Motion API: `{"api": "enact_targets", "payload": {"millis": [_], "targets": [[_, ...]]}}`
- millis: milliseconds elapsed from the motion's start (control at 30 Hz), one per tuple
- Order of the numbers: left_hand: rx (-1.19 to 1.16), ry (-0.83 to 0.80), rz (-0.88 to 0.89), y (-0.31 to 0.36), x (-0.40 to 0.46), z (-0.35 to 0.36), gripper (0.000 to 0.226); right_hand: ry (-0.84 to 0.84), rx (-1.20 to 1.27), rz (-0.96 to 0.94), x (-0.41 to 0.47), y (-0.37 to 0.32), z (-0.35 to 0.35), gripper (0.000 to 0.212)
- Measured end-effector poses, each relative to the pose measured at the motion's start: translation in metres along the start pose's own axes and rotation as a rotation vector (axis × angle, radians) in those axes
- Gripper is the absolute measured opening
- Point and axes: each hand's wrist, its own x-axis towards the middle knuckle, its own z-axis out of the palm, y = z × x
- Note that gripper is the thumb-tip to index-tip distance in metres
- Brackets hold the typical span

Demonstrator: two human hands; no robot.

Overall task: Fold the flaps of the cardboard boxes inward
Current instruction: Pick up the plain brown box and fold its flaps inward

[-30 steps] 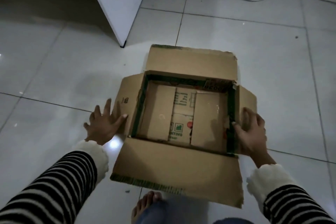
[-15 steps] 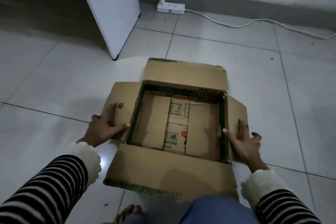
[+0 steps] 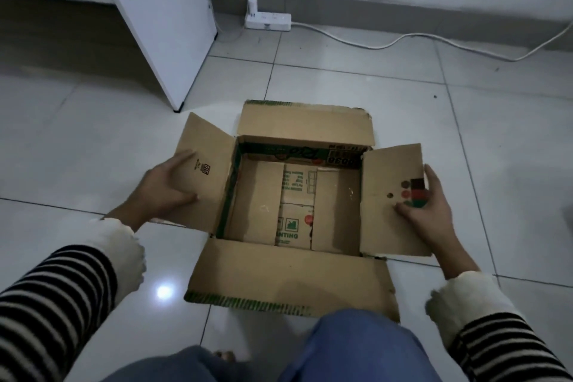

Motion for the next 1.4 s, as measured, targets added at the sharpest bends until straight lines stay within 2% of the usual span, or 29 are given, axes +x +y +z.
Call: {"api": "enact_targets", "payload": {"millis": [100, 233, 400, 567, 767, 967, 1133, 1200, 1400], "targets": [[-0.043, -0.011, 0.003, 0.010, 0.002, 0.000, 0.084, -0.054, 0.048, -0.012, 0.000, -0.015, 0.006, 0.091], [0.030, 0.032, -0.014, 0.037, -0.014, -0.019, 0.079, -0.051, 0.022, -0.015, -0.014, -0.051, -0.004, 0.086], [0.145, 0.002, -0.040, 0.104, -0.046, -0.079, 0.076, -0.045, -0.015, 0.023, -0.045, -0.121, -0.062, 0.083], [0.171, -0.073, 0.033, 0.208, -0.083, -0.144, 0.082, 0.017, -0.028, 0.106, -0.102, -0.187, -0.160, 0.085], [0.152, -0.238, 0.143, 0.358, -0.156, -0.176, 0.089, 0.221, 0.002, 0.264, -0.222, -0.240, -0.325, 0.088], [0.037, -0.443, 0.311, 0.494, -0.237, -0.159, 0.087, 0.466, -0.033, 0.463, -0.354, -0.271, -0.461, 0.092], [0.022, -0.566, 0.493, 0.586, -0.297, -0.123, 0.088, 0.673, -0.064, 0.562, -0.438, -0.262, -0.542, 0.089], [0.030, -0.586, 0.562, 0.616, -0.319, -0.104, 0.088, 0.738, -0.058, 0.573, -0.465, -0.252, -0.572, 0.088], [-0.010, -0.604, 0.626, 0.676, -0.386, -0.040, 0.084, 0.813, -0.080, 0.577, -0.505, -0.209, -0.651, 0.087]]}}
